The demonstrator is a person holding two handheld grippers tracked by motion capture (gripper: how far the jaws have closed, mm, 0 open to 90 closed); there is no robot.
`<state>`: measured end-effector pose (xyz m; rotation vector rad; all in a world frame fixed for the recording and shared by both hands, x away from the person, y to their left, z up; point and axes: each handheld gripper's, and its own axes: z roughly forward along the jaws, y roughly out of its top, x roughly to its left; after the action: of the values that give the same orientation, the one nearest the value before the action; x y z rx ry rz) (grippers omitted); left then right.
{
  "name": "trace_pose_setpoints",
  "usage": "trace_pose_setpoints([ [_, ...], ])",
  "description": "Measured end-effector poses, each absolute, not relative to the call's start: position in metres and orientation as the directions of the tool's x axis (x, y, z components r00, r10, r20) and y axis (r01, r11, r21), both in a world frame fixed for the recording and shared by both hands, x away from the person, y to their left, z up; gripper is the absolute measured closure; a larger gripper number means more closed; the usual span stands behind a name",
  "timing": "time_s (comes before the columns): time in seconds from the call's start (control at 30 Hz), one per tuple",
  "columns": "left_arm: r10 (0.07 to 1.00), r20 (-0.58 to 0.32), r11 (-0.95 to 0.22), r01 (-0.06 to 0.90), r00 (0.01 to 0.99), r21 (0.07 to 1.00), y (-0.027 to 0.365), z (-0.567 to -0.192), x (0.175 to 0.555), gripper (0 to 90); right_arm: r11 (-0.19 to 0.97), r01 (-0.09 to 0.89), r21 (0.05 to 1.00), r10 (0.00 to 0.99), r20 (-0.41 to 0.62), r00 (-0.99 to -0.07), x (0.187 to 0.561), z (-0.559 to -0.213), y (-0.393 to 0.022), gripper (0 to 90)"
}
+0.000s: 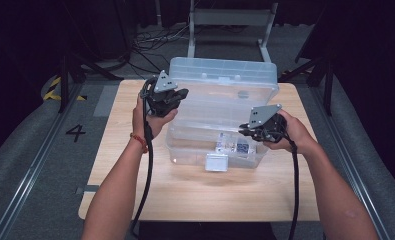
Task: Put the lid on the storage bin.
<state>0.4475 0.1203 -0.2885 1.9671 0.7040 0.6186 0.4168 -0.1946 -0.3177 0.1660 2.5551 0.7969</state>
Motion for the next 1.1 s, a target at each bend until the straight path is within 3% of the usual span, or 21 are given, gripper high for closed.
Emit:
trace_pose_setpoints([
  [0.13, 0.682, 0.169, -0.439, 0.213, 0.712, 0.873, 0.116, -0.291, 0.442, 89.6, 0.828, -0.008, 0.56, 0.249, -0.381, -0.89, 0.411, -0.321, -0.197, 81.8],
  [0.67, 0.623, 0.126, -0.443, 0.215, 0.772, 0.87, 0.124, -0.31, 0.421, 89.5, 0.828, 0.028, 0.56, 0.311, -0.417, -0.854, 0.386, -0.33, -0.21, 79.9],
  [1.1, 0.577, 0.155, -0.547, 0.238, 0.802, 0.803, 0.128, -0.323, 0.409, 89.6, 0.829, 0.06, 0.556, 0.331, -0.402, -0.854, 0.374, -0.328, -0.231, 83.1],
])
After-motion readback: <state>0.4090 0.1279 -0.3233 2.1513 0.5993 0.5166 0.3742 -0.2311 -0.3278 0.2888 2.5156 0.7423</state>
